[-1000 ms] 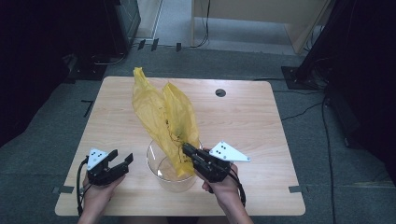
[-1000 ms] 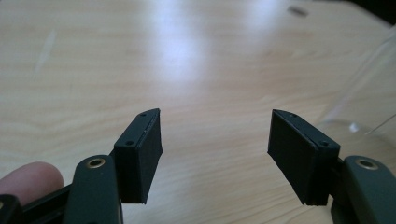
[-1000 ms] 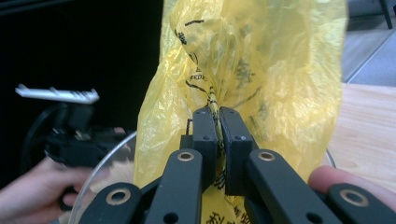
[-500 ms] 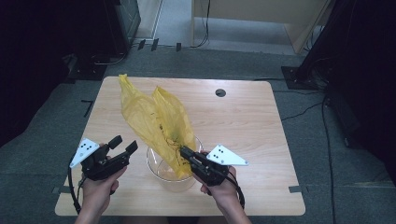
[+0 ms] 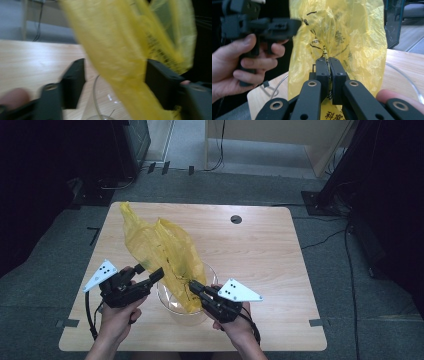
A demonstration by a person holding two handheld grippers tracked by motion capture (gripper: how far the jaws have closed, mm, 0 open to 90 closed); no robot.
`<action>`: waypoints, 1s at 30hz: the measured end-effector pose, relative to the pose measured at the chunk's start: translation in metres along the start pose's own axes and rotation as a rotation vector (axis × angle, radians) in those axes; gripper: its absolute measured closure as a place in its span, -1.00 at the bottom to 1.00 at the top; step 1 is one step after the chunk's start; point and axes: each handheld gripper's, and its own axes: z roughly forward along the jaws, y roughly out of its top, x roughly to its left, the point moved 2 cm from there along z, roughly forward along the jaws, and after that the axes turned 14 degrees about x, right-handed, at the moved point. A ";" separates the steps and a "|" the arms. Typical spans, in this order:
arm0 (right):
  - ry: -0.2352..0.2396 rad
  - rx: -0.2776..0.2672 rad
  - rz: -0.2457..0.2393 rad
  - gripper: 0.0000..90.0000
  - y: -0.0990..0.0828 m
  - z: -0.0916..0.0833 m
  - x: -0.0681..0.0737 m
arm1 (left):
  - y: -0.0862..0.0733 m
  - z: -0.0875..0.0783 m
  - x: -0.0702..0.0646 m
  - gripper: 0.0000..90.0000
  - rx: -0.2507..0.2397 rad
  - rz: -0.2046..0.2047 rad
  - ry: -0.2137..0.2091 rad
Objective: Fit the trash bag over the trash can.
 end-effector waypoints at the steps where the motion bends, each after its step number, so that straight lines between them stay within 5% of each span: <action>1: 0.000 0.000 0.000 0.95 0.000 0.000 0.000 | 0.000 0.000 0.000 0.20 0.000 0.000 0.000; 2: 0.007 0.009 -0.009 0.84 0.000 0.001 0.001 | 0.001 -0.003 -0.007 0.43 -0.038 0.064 0.038; 7: 0.073 0.017 -0.019 0.54 0.001 -0.004 -0.002 | 0.002 -0.011 -0.013 0.97 -0.102 0.131 0.114; 8: 0.108 0.029 -0.006 0.43 0.002 -0.008 -0.005 | 0.002 -0.015 -0.014 0.99 -0.129 0.169 0.144; 10: 0.129 0.060 -0.005 0.36 0.003 -0.013 -0.008 | 0.002 -0.016 -0.015 0.99 -0.131 0.176 0.142; 17: 0.135 0.078 -0.039 0.24 0.008 -0.031 -0.013 | -0.010 -0.018 -0.026 0.99 -0.167 0.312 0.187; 18: 0.123 0.091 -0.044 0.37 0.008 -0.035 -0.015 | -0.009 -0.021 -0.027 0.99 -0.182 0.330 0.205; 20: 0.107 0.106 -0.054 0.44 0.007 -0.035 -0.015 | -0.008 -0.023 -0.026 0.99 -0.192 0.325 0.207; 22: 0.051 0.163 -0.062 0.83 0.004 -0.033 -0.016 | -0.006 -0.027 -0.024 0.98 -0.196 0.300 0.196; 24: 0.043 0.172 -0.044 0.95 0.003 -0.028 -0.014 | -0.007 -0.026 -0.024 0.98 -0.191 0.299 0.191; 29: -0.016 0.208 -0.071 0.96 0.001 -0.009 -0.003 | -0.008 -0.025 -0.031 0.97 -0.206 0.302 0.160; 30: -0.015 0.240 -0.091 0.83 -0.003 0.002 0.004 | -0.007 -0.025 -0.034 0.97 -0.215 0.309 0.147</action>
